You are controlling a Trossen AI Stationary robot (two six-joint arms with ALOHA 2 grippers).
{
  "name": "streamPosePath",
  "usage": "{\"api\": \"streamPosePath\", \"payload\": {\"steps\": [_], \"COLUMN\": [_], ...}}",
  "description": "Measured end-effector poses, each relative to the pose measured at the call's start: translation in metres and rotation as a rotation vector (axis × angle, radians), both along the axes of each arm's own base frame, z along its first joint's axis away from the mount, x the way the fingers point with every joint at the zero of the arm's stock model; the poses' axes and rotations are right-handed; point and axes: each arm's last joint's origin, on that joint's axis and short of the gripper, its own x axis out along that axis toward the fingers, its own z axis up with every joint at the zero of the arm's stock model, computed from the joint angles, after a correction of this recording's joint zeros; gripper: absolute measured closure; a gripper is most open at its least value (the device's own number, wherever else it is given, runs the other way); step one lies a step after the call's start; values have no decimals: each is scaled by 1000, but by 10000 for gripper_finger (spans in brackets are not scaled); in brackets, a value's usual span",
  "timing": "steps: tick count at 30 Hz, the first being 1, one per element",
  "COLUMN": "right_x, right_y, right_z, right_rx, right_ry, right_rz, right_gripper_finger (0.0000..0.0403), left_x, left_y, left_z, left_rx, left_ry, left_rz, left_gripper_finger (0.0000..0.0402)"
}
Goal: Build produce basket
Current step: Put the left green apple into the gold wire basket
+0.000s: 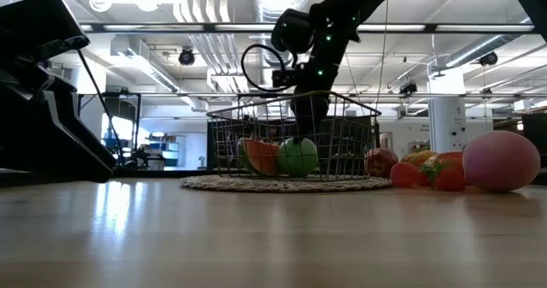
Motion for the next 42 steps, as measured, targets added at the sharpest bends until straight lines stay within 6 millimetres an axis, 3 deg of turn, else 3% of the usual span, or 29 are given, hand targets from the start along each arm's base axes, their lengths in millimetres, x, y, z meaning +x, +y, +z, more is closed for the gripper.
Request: {"api": "streamPosePath", "payload": {"steps": [6,10,19,24,34,42], "right_x": [3,6,1,-2,-5,-7], "right_y": [-5,3,28,25,27,23], "right_z": [-10,-9,18,27,0,19], "right_rx": [57,92,309,251,281,150], "right_ry": [-14,-26,-133,-156,-66,-111], "right_rz": [-6,67,367,258,228,171], "right_gripper_finger": [114,142,176,177,177,177], "left_x": [0,0,0,0,-1,-1], "left_y": [0,0,0,0,0,1], "left_z": [0,0,-1,-1,-1,-1], "left_rx": [-2,0,-1,-1,-3,-1], "left_ry": [0,1,3,2,1,2], "left_rz": [0,0,-1,-1,-1,-1], "left_gripper_finger": [203,203,203,203,203,203]}}
